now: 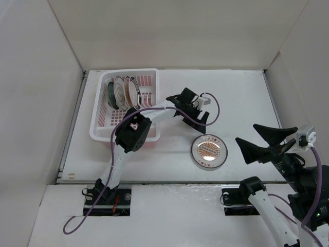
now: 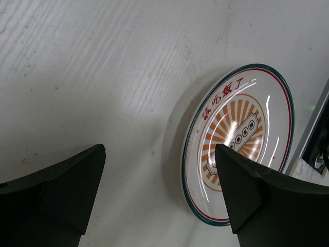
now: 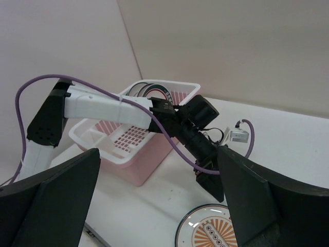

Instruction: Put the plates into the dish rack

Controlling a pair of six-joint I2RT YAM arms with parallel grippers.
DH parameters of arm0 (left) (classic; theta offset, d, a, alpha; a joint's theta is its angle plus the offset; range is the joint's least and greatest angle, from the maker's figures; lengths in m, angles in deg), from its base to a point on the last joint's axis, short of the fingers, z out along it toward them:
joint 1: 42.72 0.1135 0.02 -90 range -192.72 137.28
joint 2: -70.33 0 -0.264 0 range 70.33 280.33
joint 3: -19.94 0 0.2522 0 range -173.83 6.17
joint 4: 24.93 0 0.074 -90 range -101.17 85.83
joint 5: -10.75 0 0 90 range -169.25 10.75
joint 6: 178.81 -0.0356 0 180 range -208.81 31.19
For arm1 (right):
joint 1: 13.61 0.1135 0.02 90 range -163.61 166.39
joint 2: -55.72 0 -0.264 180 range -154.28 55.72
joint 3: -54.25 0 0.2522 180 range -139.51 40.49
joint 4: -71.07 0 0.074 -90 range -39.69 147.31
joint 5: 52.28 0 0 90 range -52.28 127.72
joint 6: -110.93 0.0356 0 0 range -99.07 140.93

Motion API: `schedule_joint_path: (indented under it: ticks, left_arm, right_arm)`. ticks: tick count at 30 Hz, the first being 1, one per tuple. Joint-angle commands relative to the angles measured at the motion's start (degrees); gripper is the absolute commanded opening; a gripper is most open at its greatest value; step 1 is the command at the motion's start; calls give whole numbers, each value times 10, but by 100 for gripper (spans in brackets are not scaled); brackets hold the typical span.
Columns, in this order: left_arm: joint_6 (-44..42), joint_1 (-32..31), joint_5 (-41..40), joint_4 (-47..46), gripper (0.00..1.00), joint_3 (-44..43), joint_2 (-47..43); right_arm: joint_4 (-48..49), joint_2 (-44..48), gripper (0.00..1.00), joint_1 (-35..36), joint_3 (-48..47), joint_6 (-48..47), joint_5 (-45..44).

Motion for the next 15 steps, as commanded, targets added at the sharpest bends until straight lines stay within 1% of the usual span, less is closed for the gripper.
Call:
schedule_joint_path:
  ticks: [1,3,6,8,12,15]
  left_arm:
    - [-12,-3,38,4,86,29,-26]
    - [-12,-3,45,-1,86,35,-31]
    - [-1,-3,59,-13,82,60,-37]
    - [4,-9,59,-23,80,83,-37]
    - [16,-27,54,-43,80,118,-56]
    - [27,-32,54,-58,77,123,-56]
  right_arm:
    - [21,-7,100,12,-18,-19,-13]
    - [21,-7,100,18,-18,-19,-18]
    - [21,-1,100,23,-18,-24,-23]
    - [21,-1,100,29,-18,-25,-30]
    - [14,-1,100,35,-23,-31,-41]
    - [14,4,100,41,-23,-36,-41]
